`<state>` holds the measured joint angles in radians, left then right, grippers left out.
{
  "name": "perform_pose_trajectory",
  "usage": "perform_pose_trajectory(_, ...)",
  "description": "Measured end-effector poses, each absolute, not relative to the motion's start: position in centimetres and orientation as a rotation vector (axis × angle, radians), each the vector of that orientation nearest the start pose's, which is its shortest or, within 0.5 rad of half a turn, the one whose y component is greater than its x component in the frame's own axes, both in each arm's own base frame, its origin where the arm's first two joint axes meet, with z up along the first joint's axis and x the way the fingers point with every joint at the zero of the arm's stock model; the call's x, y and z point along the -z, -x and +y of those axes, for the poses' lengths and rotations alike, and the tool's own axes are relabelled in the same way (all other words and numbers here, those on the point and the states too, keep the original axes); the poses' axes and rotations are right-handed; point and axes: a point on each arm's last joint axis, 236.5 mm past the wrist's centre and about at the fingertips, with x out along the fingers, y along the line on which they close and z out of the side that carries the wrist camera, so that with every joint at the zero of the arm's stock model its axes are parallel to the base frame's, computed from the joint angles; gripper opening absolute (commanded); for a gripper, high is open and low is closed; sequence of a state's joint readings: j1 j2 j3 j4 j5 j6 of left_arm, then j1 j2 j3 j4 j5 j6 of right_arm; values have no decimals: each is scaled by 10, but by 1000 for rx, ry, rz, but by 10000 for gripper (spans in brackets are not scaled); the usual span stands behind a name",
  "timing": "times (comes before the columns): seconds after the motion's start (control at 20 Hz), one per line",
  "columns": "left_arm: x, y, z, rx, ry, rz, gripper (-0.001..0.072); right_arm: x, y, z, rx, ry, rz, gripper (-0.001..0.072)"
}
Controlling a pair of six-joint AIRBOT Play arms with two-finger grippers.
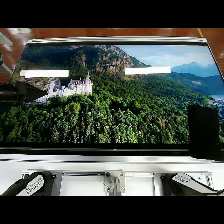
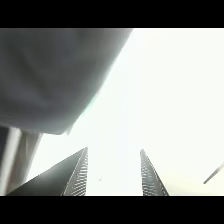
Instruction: Fold the shirts.
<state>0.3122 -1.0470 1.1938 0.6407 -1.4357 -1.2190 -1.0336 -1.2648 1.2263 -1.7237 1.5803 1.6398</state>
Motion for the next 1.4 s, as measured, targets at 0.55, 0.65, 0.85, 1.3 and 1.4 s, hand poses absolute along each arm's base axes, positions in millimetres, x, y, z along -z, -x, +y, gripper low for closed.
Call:
perform_pose_trajectory(0.55, -90, -375, -89, 231, 26, 1192, 631, -127, -366, -134, 361, -333, 1099, 667)
perform_pose_trajectory(0.65, -88, -380, -105, 245, 2, 1209, 594, -108, -367, -105, 313, -262, 1207, 666)
perform_pose_trajectory(0.85, -85, -383, -120, 256, -20, 1224, 593, -91, -367, -66, 244, -181, 1310, 666)
perform_pose_trajectory(1.3, -82, -385, -125, 256, -26, 1234, 593, -85, -366, -47, 203, -157, 1345, 666)
perform_pose_trajectory(1.4, -82, -385, -125, 255, -26, 1235, 594, -85, -366, -47, 203, -156, 1346, 666)
